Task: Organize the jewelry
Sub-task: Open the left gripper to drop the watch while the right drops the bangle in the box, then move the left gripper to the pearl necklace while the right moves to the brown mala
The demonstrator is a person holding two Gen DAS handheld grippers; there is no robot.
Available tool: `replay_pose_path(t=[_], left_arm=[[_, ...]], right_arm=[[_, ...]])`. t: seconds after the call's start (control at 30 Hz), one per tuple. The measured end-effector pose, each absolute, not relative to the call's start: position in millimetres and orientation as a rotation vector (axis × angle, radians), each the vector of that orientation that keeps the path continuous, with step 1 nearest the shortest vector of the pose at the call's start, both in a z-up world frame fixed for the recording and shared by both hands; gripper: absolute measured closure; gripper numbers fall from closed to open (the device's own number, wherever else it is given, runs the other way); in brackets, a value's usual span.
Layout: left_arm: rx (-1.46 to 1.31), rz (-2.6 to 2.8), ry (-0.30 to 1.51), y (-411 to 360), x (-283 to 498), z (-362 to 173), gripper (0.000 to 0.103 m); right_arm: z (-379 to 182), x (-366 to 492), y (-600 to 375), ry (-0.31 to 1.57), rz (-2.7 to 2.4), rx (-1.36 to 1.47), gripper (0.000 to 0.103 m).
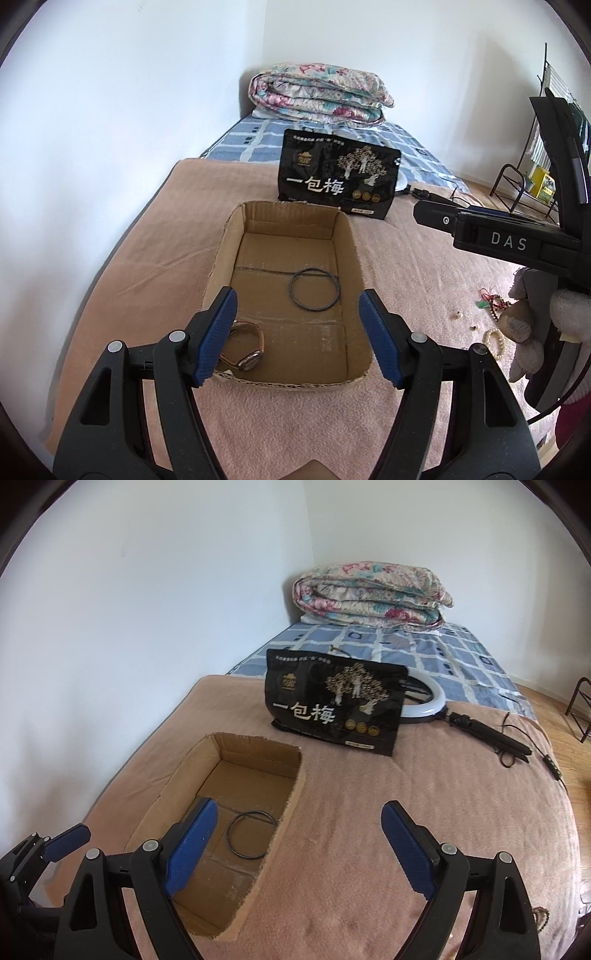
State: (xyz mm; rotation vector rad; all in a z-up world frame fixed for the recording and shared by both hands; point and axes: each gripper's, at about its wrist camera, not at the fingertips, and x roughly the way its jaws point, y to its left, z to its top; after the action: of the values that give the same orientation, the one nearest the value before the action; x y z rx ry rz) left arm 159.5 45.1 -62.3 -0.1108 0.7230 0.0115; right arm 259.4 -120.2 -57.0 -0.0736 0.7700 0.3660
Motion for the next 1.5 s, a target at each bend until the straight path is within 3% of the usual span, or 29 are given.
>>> replay_pose_path(t=[0.83, 1.2, 1.5], left_arm=[[-0.040, -0.197, 0.733, -72.3, 153.6, -56.9, 0.028], [-0.013, -0.268, 0.798, -114.7, 154.0, -82.5, 0.028], [-0.001, -0.319, 0.882, -137.5, 150.1, -118.4, 0.028]], right_arm=[[-27.3, 201.2, -297.1, 0.733, 0.158, -0.082, 0.009], [-62.6, 196.8, -402.1, 0.830, 0.015, -0.006, 0.009], [-111.2, 210.4, -426.9, 0.966, 0.027, -0.030, 0.009]])
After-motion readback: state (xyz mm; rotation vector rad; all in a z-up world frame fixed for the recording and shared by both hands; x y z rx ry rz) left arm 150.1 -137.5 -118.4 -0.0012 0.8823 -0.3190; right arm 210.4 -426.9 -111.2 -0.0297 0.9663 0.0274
